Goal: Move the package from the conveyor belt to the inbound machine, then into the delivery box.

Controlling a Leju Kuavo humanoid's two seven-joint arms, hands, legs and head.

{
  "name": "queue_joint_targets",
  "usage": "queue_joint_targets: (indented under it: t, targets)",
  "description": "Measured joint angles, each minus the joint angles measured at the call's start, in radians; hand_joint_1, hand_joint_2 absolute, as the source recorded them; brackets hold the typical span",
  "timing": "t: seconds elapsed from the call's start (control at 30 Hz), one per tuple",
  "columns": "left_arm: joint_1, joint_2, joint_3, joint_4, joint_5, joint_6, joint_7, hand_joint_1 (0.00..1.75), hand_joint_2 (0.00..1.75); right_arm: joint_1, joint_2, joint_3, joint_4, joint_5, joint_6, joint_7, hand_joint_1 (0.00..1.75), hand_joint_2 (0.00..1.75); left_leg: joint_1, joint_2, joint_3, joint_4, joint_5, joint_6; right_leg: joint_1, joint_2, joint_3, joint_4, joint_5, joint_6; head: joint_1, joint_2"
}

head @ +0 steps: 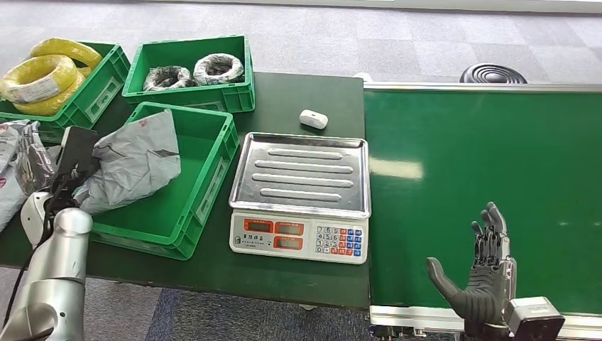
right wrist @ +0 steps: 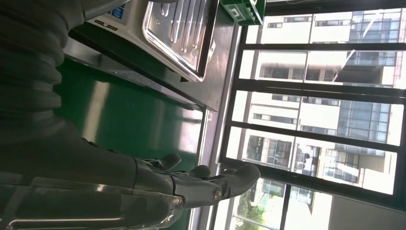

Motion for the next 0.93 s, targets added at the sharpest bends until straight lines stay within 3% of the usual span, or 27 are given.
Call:
queue_joint_targets:
  t: [0.13, 0.43, 0.57, 0.8, 0.93]
  targets:
    - [0.040, -0.017, -0.003, -0.101, 0.310, -0.147, -0.111, 0.00, 1.75, 0.005, -0.003, -0.003, 0.001, -0.006, 0.004, -0.003, 0.00, 1.75, 0.000, 0.001, 0.000, 0.000, 0.000, 0.000, 0.000, 0.001, 0.000, 0.000, 0.000, 0.000, 0.000, 0.000]
    - [0.114, 0.009, -0.083, -0.341, 0.616, -0.471, -0.078, 0.00, 1.75, 0.010, -0.007, -0.031, 0.006, -0.012, 0.028, -0.008, 0.00, 1.75, 0.000, 0.000, -0.001, 0.000, 0.000, 0.000, 0.000, 0.001, 0.000, 0.000, 0.000, 0.000, 0.000, 0.000]
    - [0.136, 0.032, -0.111, -0.427, 0.691, -0.512, -0.100, 0.00, 1.75, 0.011, -0.006, -0.044, 0.007, -0.011, 0.042, -0.007, 0.00, 1.75, 0.000, 0.000, -0.001, 0.000, 0.000, 0.000, 0.000, 0.001, 0.000, 0.000, 0.000, 0.000, 0.000, 0.000]
    - [0.231, 0.050, -0.149, -0.566, 0.733, -0.499, -0.115, 0.00, 1.75, 0.011, -0.003, -0.055, 0.007, 0.002, 0.060, -0.004, 0.00, 1.75, 0.000, 0.000, -0.001, 0.000, -0.001, 0.000, 0.000, 0.001, 0.000, 0.000, 0.000, 0.000, 0.000, 0.000]
    - [0.297, 0.043, -0.150, -0.640, 0.809, -0.461, -0.225, 0.00, 1.75, 0.012, -0.003, -0.060, 0.007, -0.004, 0.074, -0.002, 0.00, 1.75, 0.000, 0.001, -0.001, 0.000, -0.001, 0.000, 0.000, 0.001, 0.000, 0.000, 0.000, 0.000, 0.000, 0.000]
